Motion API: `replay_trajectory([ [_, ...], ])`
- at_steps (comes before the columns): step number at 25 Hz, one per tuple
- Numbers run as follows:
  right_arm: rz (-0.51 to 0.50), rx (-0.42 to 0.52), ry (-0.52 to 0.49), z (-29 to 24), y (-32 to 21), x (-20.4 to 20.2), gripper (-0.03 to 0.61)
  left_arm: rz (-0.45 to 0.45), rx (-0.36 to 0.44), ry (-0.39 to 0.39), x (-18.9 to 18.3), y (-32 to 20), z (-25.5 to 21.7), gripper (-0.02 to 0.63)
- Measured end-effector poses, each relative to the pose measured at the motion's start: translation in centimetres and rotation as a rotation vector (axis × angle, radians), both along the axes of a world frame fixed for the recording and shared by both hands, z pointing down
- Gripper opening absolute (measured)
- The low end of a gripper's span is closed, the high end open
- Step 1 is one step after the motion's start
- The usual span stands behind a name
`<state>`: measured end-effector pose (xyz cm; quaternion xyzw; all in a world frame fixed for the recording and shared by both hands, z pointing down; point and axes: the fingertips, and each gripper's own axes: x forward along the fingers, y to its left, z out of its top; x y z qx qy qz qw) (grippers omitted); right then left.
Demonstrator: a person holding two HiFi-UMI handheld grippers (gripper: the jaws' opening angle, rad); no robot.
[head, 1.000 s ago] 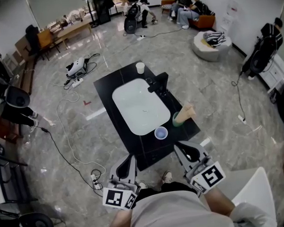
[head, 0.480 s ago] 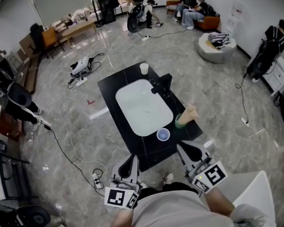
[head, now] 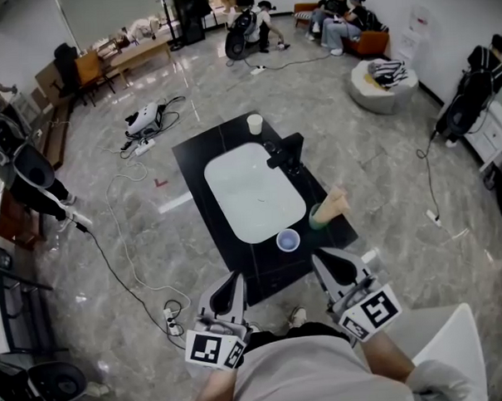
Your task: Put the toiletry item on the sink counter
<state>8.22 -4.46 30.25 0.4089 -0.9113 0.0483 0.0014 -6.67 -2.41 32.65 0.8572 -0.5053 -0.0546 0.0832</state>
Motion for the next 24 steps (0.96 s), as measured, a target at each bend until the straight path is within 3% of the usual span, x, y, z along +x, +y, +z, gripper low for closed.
replay_trajectory([
  [24, -0.003, -0.021, 0.005, 0.81, -0.07, -0.38, 0.043, 0.015, -0.01, -0.011, 0.14, 0.09, 0.14, 0.003],
])
